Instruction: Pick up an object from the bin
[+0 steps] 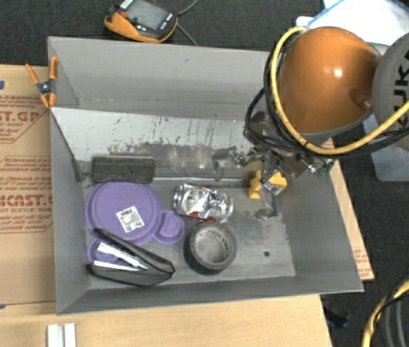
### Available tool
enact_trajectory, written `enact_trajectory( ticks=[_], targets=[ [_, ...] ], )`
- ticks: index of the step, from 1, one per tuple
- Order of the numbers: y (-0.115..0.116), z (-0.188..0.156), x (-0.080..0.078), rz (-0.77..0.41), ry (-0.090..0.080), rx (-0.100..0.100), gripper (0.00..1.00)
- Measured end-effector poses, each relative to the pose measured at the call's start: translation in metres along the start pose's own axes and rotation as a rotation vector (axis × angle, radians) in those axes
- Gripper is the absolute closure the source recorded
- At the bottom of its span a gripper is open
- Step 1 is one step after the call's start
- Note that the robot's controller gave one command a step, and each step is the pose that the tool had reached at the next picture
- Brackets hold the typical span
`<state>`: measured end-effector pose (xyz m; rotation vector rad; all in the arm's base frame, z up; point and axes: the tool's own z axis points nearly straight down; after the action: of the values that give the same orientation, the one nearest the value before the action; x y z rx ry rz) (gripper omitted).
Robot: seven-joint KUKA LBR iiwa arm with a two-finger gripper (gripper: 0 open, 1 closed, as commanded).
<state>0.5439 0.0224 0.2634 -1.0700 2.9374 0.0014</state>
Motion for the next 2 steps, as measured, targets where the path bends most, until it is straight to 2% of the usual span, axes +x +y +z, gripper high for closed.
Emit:
enact_trajectory(
  ticks=[1,2],
  targets=[
    [0.001,0.0,-0.001,-0.001,0.0,-0.001,0.0],
    [0.015,0.061,-0.025,-0.293,-0.002,-0.001,1.0]
  ],
)
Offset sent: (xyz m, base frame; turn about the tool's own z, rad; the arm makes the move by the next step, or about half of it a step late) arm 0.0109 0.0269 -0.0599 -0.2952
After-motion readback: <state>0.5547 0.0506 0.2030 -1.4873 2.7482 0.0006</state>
